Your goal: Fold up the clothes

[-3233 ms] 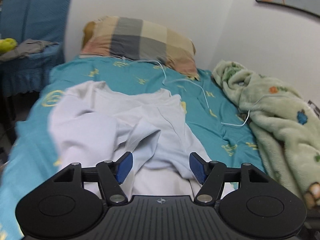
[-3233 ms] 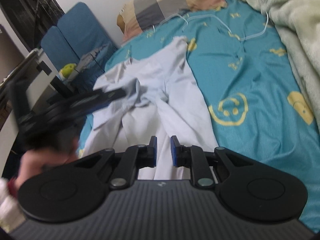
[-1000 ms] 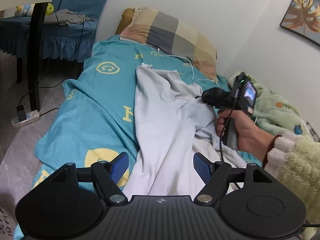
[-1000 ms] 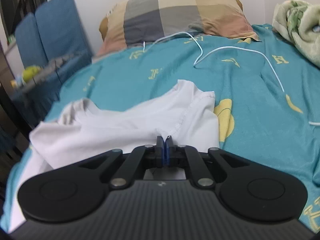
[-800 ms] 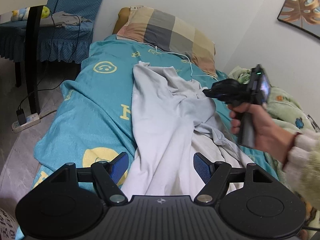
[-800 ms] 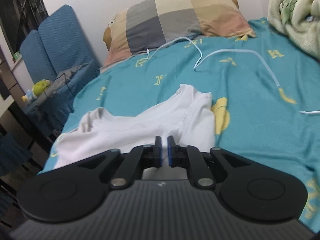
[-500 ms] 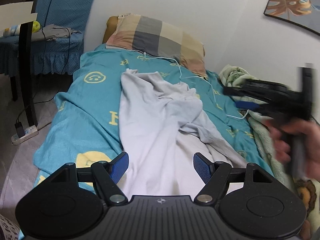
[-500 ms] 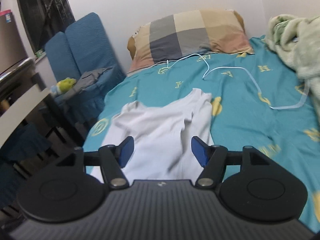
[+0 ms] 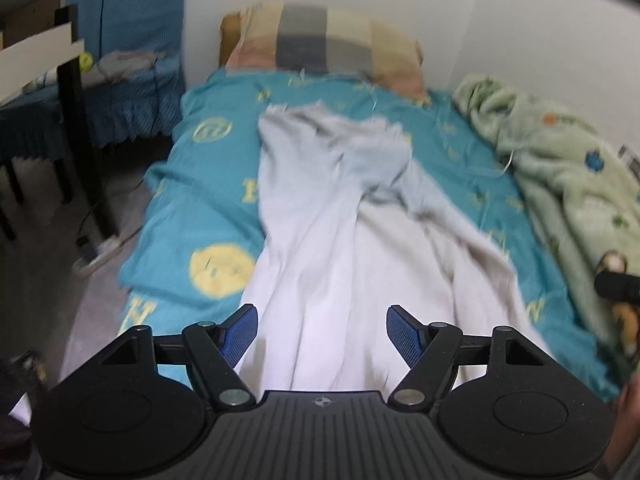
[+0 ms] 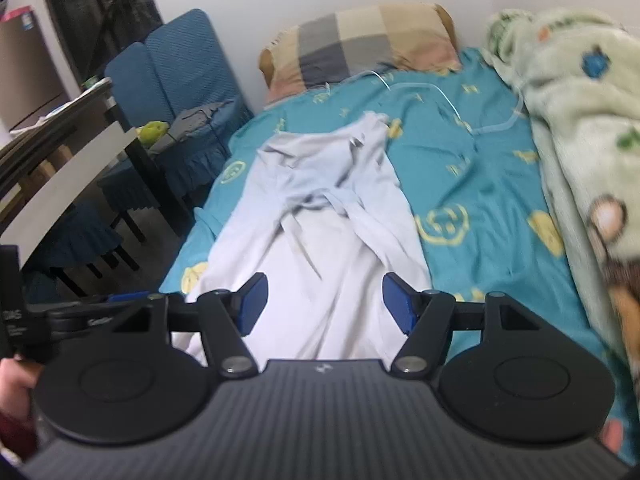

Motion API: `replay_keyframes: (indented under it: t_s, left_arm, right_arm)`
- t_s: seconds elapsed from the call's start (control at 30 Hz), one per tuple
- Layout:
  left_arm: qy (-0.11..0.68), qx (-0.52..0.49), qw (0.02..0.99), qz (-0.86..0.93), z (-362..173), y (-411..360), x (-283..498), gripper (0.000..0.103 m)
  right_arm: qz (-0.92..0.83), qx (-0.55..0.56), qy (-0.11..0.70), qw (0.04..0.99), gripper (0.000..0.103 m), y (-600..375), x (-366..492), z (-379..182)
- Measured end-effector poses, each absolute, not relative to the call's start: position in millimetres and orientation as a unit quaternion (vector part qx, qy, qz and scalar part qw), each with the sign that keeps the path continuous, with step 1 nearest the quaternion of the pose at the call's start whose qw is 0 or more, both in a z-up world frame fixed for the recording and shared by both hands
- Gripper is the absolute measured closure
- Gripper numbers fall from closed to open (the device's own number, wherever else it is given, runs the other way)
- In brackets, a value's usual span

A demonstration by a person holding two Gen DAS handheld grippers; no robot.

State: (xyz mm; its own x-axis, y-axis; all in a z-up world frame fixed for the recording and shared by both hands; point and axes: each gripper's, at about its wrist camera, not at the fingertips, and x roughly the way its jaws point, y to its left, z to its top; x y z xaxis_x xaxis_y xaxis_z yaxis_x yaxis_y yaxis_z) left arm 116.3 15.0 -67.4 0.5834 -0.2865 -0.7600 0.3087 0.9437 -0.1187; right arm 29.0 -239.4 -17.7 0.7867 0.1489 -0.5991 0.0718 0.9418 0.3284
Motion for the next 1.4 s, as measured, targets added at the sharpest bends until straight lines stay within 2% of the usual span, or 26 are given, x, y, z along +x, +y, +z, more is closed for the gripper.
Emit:
replay_keyframes:
  t_s: [0.2,0.4,0.43,0.5,0.53,0.63,0.8,0.97,1.13,1.27,1.3,1.4]
  left_arm:
    - [0.49,0.096,0.856,-0.133,-76,29,91,0.032]
    - [0.556,0.085,0.819,-0.112,-94,38,95,0.053]
    - [0.567,0.087,0.811,-0.117,-97,34,94,0.061]
    - [0.583,0.093,0.797,-0.123,-104,26,92,0.084]
    - [0.589,0.097,0.793,-0.123,-106,22,90,0.1]
    - [0.558,0.13,0.808,-0.134,-93,8,77,0.101]
    - [0.504,0.124,0.832,-0.196,-37,-24,48,0.102]
    - [0.46,0.109,0.845,-0.251,-1,-76,26,0.102]
    - [0.476,0.094,0.832,-0.27,-46,-112,26,0.101]
    - [0.497,0.051,0.821,-0.274,-96,-100,43,0.099]
    - [0.503,0.04,0.819,-0.273,-104,-96,47,0.097]
    - [0.499,0.008,0.82,-0.28,-103,-77,49,0.072]
  right_arm:
    - [0.034,0.198,0.328,0.923,0.037,-247,33,-23]
    - [0.051,0.22,0.334,0.915,0.037,-252,36,-28]
    - [0.052,0.225,0.334,0.914,0.037,-253,36,-29]
    - [0.051,0.236,0.335,0.911,0.037,-258,37,-30]
    - [0.049,0.241,0.336,0.909,0.037,-260,37,-32]
    - [0.044,0.267,0.341,0.9,0.037,-269,37,-35]
    - [0.047,0.31,0.338,0.887,0.037,-282,35,-39]
    - [0.01,0.304,0.336,0.891,0.037,-291,34,-38]
    - [-0.004,0.279,0.347,0.895,0.037,-299,36,-40]
    - [-0.012,0.273,0.37,0.888,0.037,-309,44,-47]
    - [-0.018,0.281,0.377,0.882,0.037,-313,45,-51]
    - [-0.025,0.306,0.405,0.861,0.036,-319,52,-65]
